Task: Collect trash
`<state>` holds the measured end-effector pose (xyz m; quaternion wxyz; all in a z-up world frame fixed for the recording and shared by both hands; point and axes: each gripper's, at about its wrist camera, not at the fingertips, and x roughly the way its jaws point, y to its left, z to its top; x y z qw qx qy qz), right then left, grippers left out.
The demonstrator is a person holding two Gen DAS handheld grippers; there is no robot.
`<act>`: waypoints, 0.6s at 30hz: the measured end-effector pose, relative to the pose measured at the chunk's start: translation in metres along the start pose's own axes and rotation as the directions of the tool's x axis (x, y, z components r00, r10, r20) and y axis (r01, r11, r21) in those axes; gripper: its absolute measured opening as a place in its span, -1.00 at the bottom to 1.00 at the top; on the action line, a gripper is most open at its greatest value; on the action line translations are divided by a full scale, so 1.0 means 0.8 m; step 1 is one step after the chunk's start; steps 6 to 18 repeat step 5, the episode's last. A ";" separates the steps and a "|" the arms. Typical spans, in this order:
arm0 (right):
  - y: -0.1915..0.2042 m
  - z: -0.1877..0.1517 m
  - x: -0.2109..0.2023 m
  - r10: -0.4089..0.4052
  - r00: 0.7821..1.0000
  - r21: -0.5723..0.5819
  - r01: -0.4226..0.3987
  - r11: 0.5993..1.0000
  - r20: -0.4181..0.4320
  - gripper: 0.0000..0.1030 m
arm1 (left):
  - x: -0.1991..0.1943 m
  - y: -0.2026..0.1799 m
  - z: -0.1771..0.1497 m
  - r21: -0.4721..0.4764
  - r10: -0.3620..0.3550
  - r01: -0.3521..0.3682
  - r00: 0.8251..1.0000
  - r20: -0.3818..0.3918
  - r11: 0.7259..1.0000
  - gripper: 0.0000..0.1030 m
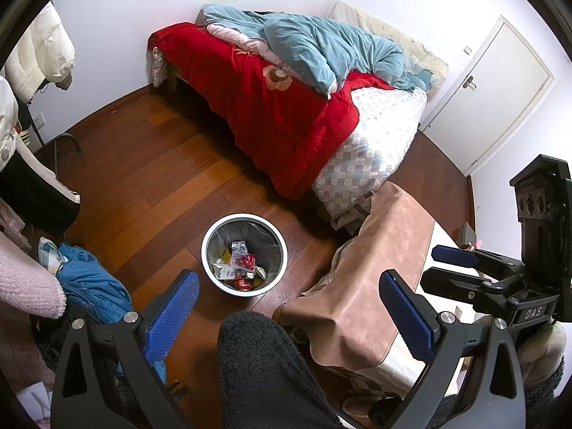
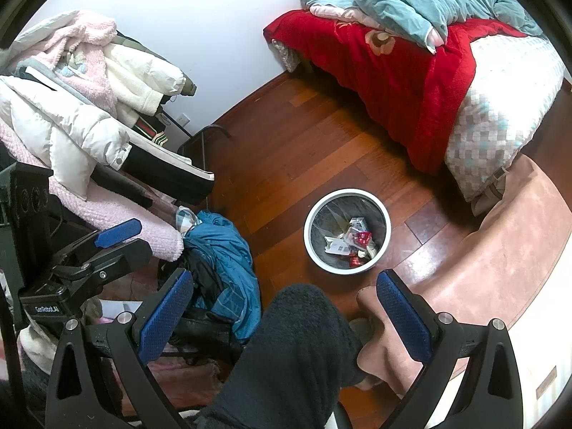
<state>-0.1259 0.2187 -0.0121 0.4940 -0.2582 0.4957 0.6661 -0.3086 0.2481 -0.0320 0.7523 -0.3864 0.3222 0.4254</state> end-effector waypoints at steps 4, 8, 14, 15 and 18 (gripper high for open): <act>-0.001 0.000 -0.001 0.001 1.000 -0.003 -0.001 1.000 -0.002 1.00 | -0.001 -0.002 0.001 -0.006 -0.006 0.006 1.000 0.006 1.000 1.00; -0.002 0.000 -0.002 0.003 1.000 -0.004 -0.003 1.000 -0.002 1.00 | -0.002 -0.004 0.000 -0.006 -0.005 0.005 1.000 0.007 1.000 1.00; -0.002 0.000 -0.002 0.003 1.000 -0.004 -0.003 1.000 -0.002 1.00 | -0.002 -0.004 0.000 -0.006 -0.005 0.005 1.000 0.007 1.000 1.00; -0.002 0.000 -0.002 0.003 1.000 -0.004 -0.003 1.000 -0.002 1.00 | -0.002 -0.004 0.000 -0.006 -0.005 0.005 1.000 0.007 1.000 1.00; -0.002 0.000 -0.002 0.003 1.000 -0.004 -0.003 1.000 -0.002 1.00 | -0.002 -0.004 0.000 -0.006 -0.005 0.005 1.000 0.007 1.000 1.00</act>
